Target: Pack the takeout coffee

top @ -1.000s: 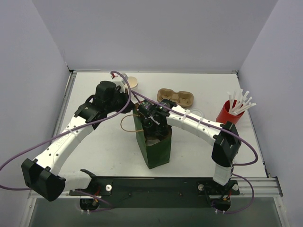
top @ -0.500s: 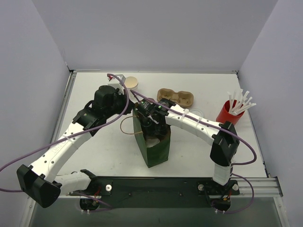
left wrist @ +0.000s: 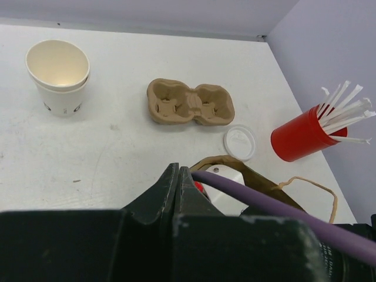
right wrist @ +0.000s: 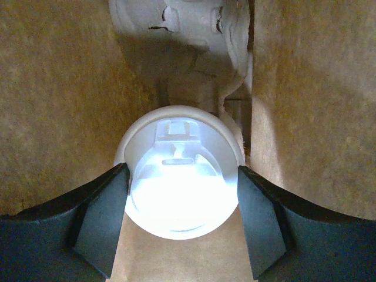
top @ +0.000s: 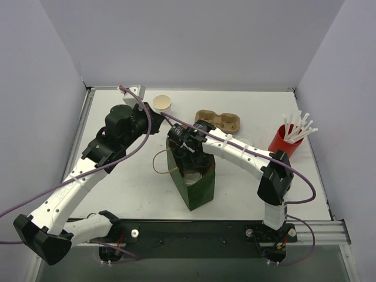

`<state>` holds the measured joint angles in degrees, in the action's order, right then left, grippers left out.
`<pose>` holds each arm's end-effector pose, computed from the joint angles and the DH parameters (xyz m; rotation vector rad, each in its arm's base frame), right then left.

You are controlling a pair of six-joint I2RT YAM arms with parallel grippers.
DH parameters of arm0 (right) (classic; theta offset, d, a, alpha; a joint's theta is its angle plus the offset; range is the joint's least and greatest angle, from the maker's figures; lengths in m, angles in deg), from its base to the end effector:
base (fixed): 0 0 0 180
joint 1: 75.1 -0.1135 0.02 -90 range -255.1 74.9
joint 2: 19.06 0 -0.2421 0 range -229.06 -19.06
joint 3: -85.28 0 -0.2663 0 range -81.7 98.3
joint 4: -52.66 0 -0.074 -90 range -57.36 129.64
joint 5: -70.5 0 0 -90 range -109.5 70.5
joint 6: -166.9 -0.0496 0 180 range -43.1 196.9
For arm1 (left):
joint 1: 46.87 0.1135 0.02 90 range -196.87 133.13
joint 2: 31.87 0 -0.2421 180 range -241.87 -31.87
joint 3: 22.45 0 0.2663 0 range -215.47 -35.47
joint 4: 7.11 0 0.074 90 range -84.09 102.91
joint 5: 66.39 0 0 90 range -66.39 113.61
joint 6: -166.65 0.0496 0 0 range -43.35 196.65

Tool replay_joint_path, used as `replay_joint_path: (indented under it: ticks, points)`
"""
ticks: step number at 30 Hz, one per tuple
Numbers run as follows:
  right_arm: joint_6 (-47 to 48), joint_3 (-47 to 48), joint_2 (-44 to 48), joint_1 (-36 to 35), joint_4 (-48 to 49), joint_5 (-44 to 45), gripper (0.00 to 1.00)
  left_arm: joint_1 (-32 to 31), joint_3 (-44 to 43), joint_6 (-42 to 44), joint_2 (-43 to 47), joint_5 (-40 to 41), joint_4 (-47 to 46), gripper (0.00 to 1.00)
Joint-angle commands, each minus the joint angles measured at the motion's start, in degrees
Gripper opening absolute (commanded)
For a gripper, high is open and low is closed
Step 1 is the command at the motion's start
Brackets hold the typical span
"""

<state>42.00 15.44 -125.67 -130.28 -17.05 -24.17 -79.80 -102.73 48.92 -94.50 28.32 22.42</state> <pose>0.2279 0.3347 0.2491 -0.5279 2.8116 0.5097 0.2400 -0.1506 0.3838 0.0220 1.8299 -0.6846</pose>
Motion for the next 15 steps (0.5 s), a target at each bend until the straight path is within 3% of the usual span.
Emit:
replay_joint_path:
  ticks: [1,3,7,8,13,15]
  points:
    - [-0.44,1.65,-0.71,-0.11,-5.45,2.73,0.31,-0.21,-6.2,1.27,-3.37,0.21,5.97,0.0]
    - [-0.79,1.56,-0.62,-0.19,-5.45,3.08,0.31,0.14,-10.77,0.13,-6.18,-0.22,12.8,0.0]
    - [-1.49,1.65,0.17,-0.19,-5.37,4.31,0.31,0.32,-16.66,-3.64,-8.99,-1.54,22.4,0.37]
    - [-1.49,1.73,0.26,-0.02,-5.28,4.49,0.31,0.32,-18.24,-5.04,-9.0,-1.81,23.9,0.4]
    - [-2.37,2.52,0.52,-0.11,-5.01,4.49,0.31,0.5,-21.24,-11.46,-8.21,-6.71,33.49,0.44]
    - [-2.72,2.61,0.7,0.07,-5.01,6.25,0.31,-0.03,-21.15,-12.87,-7.42,-10.05,35.68,0.38]
